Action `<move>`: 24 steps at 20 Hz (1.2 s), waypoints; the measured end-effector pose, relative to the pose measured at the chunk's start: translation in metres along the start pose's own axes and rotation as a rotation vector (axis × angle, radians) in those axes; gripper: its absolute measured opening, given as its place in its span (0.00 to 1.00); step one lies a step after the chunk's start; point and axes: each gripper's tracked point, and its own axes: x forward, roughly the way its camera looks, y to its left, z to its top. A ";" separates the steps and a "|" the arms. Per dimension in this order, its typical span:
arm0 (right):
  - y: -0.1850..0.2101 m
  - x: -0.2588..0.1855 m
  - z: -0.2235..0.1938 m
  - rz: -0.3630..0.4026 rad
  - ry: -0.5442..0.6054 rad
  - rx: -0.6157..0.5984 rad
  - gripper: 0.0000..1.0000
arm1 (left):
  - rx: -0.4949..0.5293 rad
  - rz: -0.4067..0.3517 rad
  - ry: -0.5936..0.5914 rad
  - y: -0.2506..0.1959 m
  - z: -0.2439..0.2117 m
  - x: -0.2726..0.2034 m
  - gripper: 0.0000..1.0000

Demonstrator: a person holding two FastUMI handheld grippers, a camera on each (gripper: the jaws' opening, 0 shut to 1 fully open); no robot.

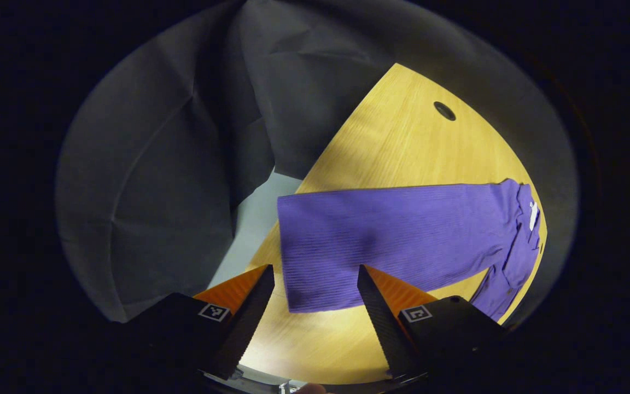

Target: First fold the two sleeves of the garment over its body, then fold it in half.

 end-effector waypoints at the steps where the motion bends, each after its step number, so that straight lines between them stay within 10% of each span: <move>1: 0.002 -0.002 0.000 0.001 0.002 -0.011 1.00 | -0.002 -0.001 0.015 0.000 -0.003 0.003 0.96; 7: 0.004 -0.004 -0.003 0.000 0.013 -0.037 0.95 | 0.012 0.065 0.056 0.013 -0.001 0.012 0.83; 14: -0.012 -0.005 -0.003 -0.011 0.002 0.018 0.95 | 0.018 0.009 0.060 -0.003 0.000 0.011 0.09; 24: -0.030 -0.004 0.001 0.006 -0.021 0.001 0.95 | 0.191 -0.064 -0.093 -0.069 0.026 -0.080 0.03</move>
